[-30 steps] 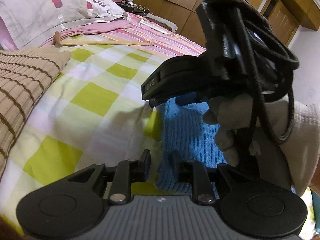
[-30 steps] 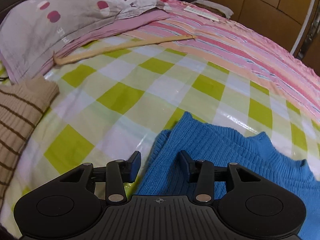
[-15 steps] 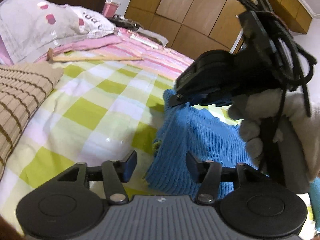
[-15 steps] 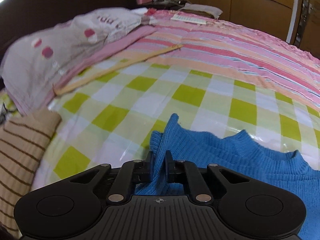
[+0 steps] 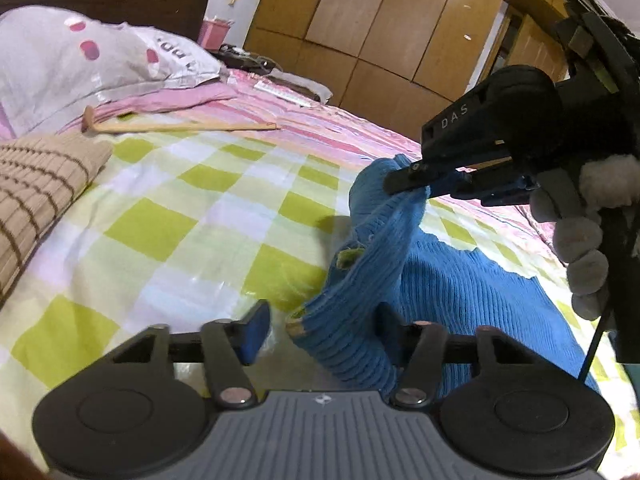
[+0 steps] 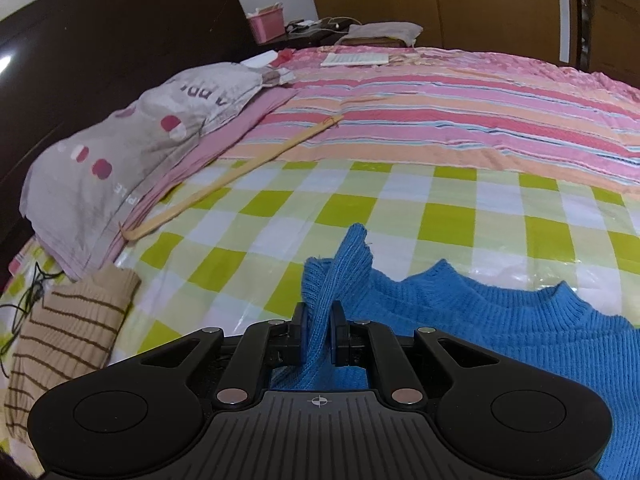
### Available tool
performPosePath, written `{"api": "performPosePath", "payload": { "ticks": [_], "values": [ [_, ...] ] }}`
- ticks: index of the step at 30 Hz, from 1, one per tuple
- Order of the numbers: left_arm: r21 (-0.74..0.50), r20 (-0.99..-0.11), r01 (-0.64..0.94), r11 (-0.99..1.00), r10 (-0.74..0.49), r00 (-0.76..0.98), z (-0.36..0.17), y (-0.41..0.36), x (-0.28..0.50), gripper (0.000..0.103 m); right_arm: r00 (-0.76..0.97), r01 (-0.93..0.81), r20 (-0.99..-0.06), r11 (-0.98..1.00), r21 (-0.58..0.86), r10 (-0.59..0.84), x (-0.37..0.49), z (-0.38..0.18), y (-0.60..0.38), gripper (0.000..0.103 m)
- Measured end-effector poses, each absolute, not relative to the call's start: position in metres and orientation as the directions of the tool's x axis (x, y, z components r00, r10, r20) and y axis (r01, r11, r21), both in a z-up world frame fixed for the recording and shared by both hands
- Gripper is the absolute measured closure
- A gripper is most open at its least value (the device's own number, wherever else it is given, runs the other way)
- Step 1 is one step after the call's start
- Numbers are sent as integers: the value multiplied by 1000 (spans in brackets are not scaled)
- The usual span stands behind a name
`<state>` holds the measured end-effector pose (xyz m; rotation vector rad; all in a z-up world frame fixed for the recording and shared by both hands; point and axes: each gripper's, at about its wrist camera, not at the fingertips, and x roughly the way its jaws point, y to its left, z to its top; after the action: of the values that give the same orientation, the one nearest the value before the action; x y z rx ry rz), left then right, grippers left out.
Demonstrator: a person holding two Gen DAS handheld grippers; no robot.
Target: Fold small clothes
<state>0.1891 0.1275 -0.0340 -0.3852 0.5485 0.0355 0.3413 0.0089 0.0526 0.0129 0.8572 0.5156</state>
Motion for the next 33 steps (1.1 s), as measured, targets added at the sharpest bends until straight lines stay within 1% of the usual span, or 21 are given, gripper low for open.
{"api": "performPosePath", "payload": {
  "ticks": [1,3,5,8,13,23,33],
  "values": [
    [-350,-513,-128,928,-75,855,-35,127,190,56,539,-425,-715,877,224,444,342,53,5,94],
    [-355,-509,-107,929,-96,856,-35,126,191,70,536,-419,-713,876,240,452,342,52,-2,94],
    [-351,-501,-86,932,-110,858,-34,121,191,76,535,-412,-715,878,244,450,343,49,-8,94],
    [-339,-490,-69,938,-114,864,-31,116,191,79,533,-393,-713,880,267,455,344,44,-19,94],
    [-323,-488,-42,946,-128,864,-31,108,192,81,528,-372,-712,879,298,464,346,39,-32,94],
    [-290,-495,-3,957,-147,856,-34,98,194,81,523,-346,-721,886,308,455,346,27,-38,94],
    [-309,-501,-7,951,-157,851,-36,102,196,81,523,-353,-730,891,285,441,345,27,-22,94]
  ]
}}
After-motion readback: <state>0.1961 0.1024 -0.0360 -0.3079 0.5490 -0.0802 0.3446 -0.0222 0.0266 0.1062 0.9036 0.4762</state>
